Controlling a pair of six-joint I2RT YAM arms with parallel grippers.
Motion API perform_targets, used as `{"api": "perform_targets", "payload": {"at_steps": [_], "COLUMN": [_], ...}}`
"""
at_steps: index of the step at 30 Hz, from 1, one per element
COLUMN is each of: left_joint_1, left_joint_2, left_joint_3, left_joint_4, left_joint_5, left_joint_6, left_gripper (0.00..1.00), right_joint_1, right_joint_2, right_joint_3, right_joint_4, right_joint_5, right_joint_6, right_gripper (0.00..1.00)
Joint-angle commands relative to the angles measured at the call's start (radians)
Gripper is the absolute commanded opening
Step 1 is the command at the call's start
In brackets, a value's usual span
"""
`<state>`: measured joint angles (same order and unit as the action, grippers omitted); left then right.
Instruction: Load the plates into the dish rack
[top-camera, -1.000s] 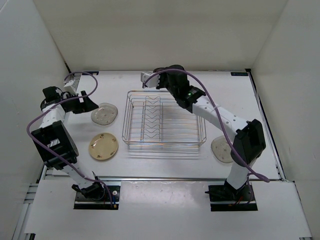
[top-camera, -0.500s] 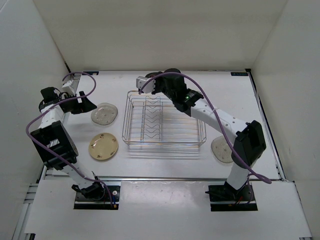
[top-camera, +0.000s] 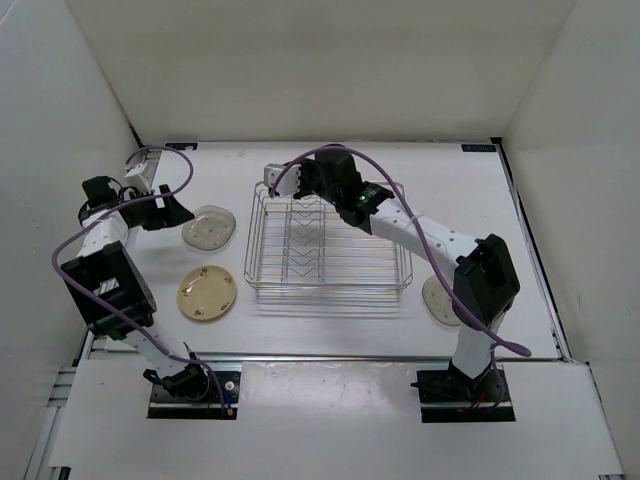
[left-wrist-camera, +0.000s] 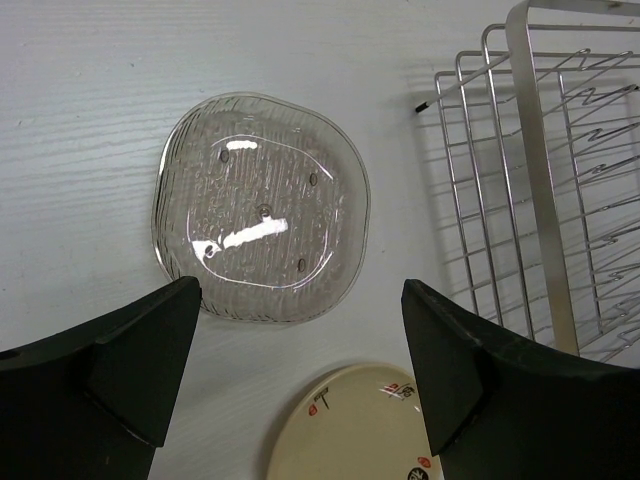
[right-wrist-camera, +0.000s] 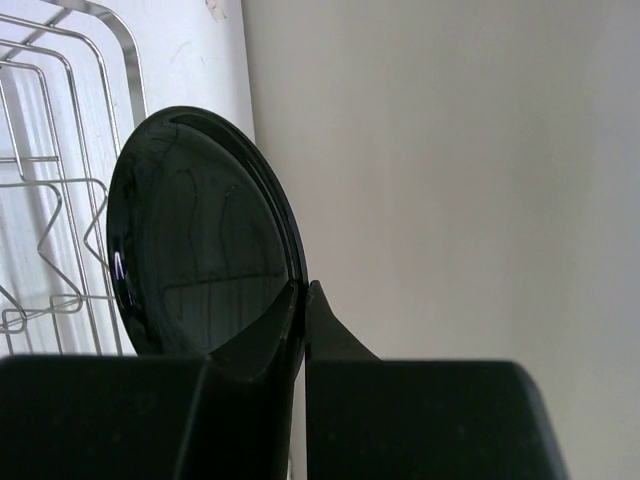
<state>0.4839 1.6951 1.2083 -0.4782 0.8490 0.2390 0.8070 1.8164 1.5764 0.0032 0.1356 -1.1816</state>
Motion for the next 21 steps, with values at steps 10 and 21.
{"api": "perform_targets", "payload": {"at_steps": [10,21], "left_joint_1": [0.024,0.024], "left_joint_2": [-0.032,-0.014], "left_joint_3": [-0.015,-0.015], "left_joint_4": [-0.002,-0.011], "left_joint_5": [0.035,0.035], "left_joint_6": [0.031,0.031], "left_gripper": [0.92,0.92], "right_joint_1": [-0.017,-0.069], "right_joint_2": [0.009,0.0], "right_joint_3": [0.028,-0.012], "right_joint_4": [0.092,0.101], "right_joint_5": [-0.096,-0.182], "right_joint_6": [-0.001,-0.001], "right_gripper": [0.0,0.0]}}
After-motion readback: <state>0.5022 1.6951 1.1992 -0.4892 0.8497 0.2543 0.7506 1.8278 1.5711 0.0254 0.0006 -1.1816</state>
